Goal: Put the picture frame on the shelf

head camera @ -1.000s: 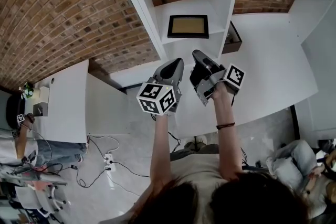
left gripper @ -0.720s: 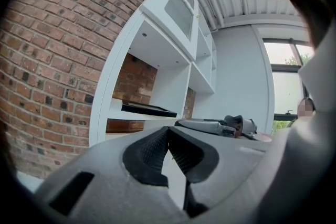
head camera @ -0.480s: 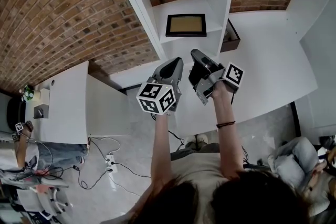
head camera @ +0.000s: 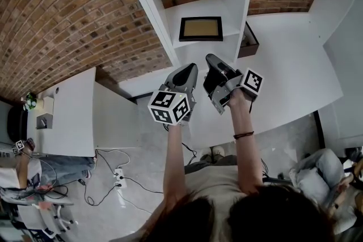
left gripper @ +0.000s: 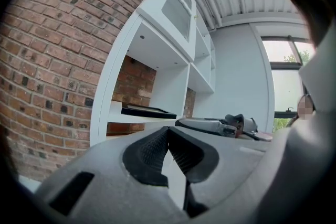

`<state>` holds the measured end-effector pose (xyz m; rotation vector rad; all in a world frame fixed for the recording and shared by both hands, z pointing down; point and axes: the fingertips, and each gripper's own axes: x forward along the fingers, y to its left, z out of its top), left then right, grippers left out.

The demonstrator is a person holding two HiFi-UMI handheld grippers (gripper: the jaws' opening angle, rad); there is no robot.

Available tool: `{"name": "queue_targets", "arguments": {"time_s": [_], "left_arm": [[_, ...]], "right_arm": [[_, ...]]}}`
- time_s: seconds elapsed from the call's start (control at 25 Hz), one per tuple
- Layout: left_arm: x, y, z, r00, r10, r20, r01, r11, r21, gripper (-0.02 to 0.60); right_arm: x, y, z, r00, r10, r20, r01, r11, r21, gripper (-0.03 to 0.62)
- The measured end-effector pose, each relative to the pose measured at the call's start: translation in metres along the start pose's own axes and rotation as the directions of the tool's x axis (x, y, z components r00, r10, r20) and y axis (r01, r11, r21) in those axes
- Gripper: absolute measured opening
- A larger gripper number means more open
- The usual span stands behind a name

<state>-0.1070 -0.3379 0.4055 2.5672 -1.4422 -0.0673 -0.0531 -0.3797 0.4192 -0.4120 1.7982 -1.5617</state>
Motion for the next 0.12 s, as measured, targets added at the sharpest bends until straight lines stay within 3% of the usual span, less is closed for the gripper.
{"name": "queue_targets", "arguments": {"time_s": [0.12], "left_arm": [[-0.0002, 0.0007, -0.0015, 1.000, 0.005, -0.001, -0.005, 1.000, 0.003, 0.011]], "right_arm": [[0.0004, 0.0010, -0.0007, 1.000, 0.004, -0.006, -0.004, 1.000, -0.004, 0.009]]}}
